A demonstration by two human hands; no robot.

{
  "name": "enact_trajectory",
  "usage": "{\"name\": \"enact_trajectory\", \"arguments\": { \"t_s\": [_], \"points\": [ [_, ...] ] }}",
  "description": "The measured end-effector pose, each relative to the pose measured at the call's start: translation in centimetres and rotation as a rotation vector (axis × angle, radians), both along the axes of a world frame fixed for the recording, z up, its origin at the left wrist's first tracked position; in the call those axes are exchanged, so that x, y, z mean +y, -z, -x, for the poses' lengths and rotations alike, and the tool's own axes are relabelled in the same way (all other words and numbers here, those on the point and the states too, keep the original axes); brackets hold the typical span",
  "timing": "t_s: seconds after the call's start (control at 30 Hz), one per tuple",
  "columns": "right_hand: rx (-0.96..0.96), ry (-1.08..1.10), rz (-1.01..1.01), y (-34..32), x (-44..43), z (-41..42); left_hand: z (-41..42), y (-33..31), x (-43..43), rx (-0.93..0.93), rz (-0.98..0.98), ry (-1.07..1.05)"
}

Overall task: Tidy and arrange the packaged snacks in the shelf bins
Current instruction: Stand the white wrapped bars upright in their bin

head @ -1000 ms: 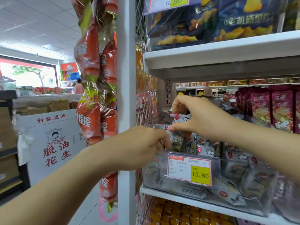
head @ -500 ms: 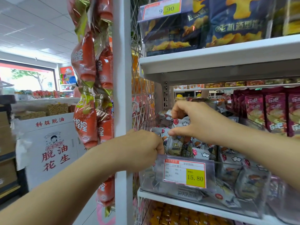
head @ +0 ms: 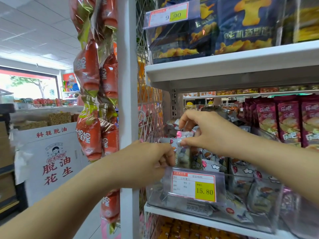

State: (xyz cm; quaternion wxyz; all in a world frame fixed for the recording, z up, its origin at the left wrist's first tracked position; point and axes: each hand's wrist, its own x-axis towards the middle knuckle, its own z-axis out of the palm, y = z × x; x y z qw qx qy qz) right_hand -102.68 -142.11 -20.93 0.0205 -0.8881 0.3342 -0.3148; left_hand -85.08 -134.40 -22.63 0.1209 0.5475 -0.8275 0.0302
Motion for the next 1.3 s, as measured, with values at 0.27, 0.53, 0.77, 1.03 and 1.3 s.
{"name": "enact_trajectory", "arguments": {
  "t_s": [0.27, 0.53, 0.77, 1.03, 1.3],
  "points": [
    [0.045, -0.011, 0.030, 0.0, -0.2, -0.4, -0.1, 0.0, -0.7, -0.082, 0.038, -0.003],
    [0.176, -0.003, 0.023, 0.3, -0.8, -2.2, -0.1, -0.3, -0.9, -0.194, 0.041, -0.008],
    [0.415, 0.062, -0.077, 0.2, -0.8, -2.0, -0.2, -0.4, -0.7, -0.145, 0.004, -0.026],
    [0.362, 0.031, -0.157, -0.1, -0.3, -0.7, 0.2, -0.4, -0.8, -0.254, -0.024, -0.081],
    [0.276, 0.007, -0.008, -0.1, -0.7, 0.3, -0.3, -0.6, -1.1, -0.269, 0.003, -0.045]
  ]
}}
